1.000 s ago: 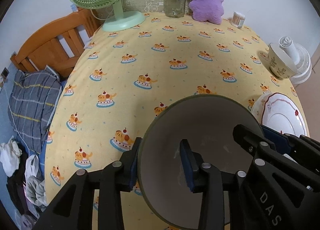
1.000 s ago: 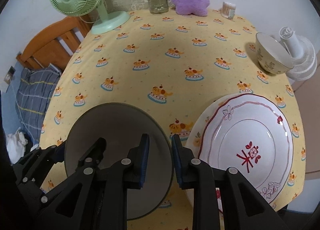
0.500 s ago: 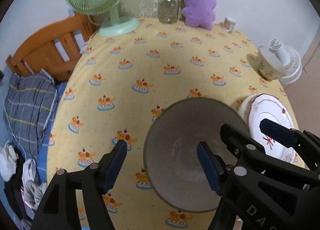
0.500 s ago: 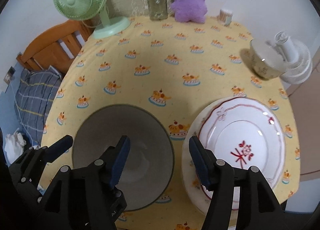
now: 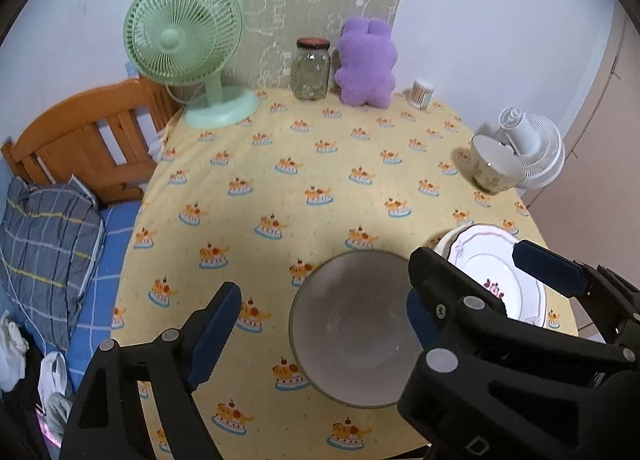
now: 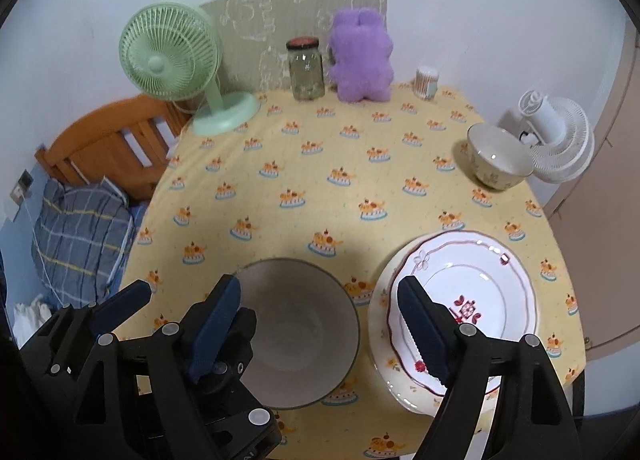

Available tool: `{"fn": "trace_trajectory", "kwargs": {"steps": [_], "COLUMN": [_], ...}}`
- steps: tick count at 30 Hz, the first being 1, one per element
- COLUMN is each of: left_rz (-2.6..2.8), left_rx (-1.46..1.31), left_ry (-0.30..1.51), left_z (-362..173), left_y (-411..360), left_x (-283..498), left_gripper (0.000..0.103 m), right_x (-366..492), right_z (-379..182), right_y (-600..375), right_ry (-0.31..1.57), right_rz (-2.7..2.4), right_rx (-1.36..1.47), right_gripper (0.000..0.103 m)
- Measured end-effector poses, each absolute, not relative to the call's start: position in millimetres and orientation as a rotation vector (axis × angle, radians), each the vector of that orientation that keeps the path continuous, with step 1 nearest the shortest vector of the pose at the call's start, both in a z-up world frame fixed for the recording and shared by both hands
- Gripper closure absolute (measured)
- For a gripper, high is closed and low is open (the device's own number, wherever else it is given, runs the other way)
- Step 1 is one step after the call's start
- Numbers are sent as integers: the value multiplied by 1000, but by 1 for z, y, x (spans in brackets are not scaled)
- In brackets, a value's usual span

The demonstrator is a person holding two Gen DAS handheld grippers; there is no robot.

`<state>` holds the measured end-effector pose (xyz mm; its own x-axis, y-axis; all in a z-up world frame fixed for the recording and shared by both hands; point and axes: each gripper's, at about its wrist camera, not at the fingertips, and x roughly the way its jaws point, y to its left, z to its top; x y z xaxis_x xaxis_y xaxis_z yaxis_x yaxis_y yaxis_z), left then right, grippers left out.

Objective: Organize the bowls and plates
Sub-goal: 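Lower the grey-interior bowl onto the cloth beside the plates, open right tool, then reach the right tool to the second grey bowl near the white fan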

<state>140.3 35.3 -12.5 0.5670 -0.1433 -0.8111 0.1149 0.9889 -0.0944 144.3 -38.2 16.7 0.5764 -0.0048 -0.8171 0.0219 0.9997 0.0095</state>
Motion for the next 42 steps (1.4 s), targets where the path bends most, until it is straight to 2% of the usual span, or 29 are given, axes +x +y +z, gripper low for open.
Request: {"fn": "trace_trajectory", "kwargs": {"steps": [16, 42], "left_rz": [-105, 24], "left_rx": [-15, -57], "left_ry": [888, 890], "left_z": [6, 1], "left_y": [-23, -177], "left_x": [151, 228], "left_gripper": [17, 17], "right_x": [151, 227], "right_z": [41, 47], "right_y": [-90, -255], "right_ry": [887, 887], "right_rz": [-6, 49], "right_rx": [15, -21], "right_gripper": [19, 20]}}
